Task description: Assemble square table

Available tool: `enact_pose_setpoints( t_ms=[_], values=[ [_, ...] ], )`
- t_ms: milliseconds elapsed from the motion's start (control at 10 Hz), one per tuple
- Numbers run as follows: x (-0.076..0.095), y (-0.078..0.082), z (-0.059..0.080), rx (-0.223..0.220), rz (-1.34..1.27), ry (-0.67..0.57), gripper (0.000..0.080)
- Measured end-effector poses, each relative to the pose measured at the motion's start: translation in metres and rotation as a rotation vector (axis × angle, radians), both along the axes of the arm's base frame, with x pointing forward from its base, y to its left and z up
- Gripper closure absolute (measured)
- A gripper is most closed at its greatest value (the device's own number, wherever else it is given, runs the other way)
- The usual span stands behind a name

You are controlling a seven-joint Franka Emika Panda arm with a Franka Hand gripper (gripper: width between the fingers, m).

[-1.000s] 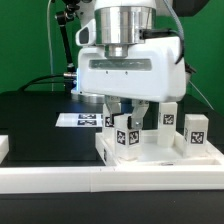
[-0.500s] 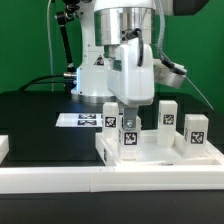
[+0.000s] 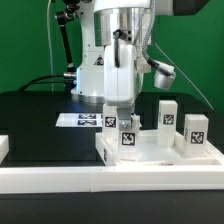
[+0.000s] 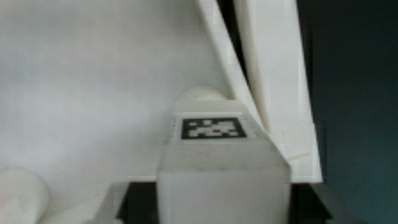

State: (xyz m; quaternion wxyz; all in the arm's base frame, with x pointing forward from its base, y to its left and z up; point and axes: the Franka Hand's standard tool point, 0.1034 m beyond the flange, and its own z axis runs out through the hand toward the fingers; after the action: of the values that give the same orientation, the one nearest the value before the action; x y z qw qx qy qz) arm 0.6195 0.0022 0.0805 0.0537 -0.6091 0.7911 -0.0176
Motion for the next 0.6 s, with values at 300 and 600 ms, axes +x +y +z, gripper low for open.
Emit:
enact_pose_setpoints(
  t_ms=[300,600],
  values=[
    [0.0010,0.0000,0.0008,-0.010,0.123,-0.007,0.0293],
    [0.0046,0.0038,0.0029,-0.037,0.362,-0.028,0.0157]
  ],
)
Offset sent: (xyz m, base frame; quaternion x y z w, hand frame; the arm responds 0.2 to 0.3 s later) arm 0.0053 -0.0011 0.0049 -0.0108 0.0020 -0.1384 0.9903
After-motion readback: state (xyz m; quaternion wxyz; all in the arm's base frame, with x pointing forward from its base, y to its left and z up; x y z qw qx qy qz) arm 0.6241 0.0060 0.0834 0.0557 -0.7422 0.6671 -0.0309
